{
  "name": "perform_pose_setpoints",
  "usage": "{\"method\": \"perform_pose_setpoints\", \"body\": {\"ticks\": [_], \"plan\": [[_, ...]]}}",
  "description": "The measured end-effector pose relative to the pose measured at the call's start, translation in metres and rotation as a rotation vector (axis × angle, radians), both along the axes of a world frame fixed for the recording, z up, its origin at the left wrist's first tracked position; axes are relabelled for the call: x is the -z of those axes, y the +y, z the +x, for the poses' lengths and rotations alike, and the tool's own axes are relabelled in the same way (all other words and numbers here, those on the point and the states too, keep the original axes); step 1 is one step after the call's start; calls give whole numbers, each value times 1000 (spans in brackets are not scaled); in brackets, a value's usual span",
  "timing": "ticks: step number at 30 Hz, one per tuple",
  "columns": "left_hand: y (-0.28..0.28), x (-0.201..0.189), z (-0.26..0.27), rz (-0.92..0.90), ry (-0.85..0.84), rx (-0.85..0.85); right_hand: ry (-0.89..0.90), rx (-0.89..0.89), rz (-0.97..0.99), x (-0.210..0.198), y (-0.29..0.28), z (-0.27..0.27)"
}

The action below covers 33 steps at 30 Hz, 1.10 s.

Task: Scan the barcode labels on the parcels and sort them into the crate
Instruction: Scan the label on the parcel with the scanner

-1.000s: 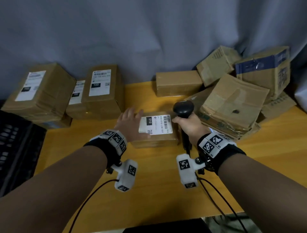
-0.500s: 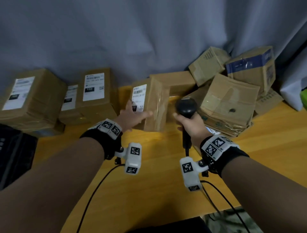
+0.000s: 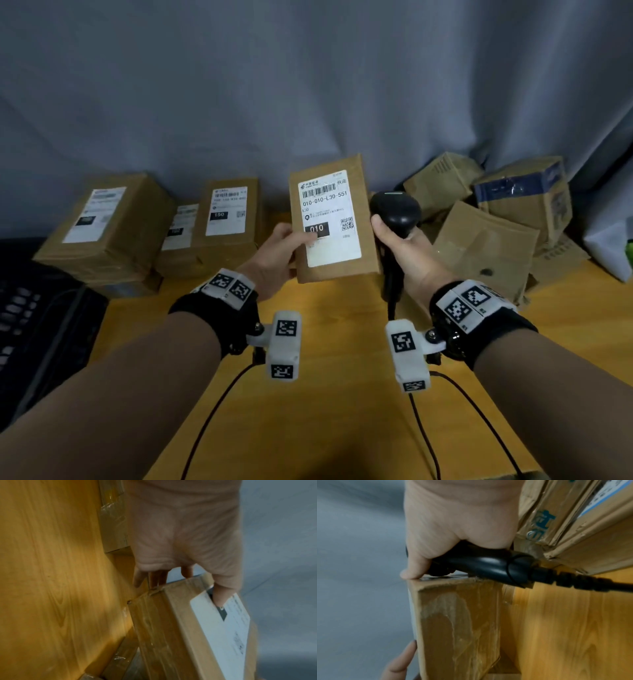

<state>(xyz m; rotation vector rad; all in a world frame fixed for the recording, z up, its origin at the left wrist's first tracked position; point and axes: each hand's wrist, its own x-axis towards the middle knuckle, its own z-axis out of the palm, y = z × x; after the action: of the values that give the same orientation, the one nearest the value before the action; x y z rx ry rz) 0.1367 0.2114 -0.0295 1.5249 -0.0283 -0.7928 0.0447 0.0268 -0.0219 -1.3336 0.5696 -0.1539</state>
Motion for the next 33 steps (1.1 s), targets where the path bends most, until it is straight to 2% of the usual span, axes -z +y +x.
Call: {"method": "perform_pose_setpoints", "body": {"ticks": [5, 11, 15, 18, 23, 28, 33], "plan": [[11, -14, 7, -141, 108, -1, -58, -35, 46, -17, 13, 8], [24, -23, 18, 11, -44, 7, 1, 36, 50, -16, 13, 13], [26, -27, 21, 103, -87, 70, 130, 77, -109, -10, 10, 16], [23, -27, 20, 98, -113, 71, 241, 42, -237, -16, 10, 18], [10, -30, 33, 146, -211, 34, 209, -88, -338, -69, 10, 27], [-4, -40, 49, 169, -274, 0, 81, -162, -303, -127, 12, 35], [-5, -36, 56, 177, -305, -25, 166, -227, -353, -141, 11, 25]]}}
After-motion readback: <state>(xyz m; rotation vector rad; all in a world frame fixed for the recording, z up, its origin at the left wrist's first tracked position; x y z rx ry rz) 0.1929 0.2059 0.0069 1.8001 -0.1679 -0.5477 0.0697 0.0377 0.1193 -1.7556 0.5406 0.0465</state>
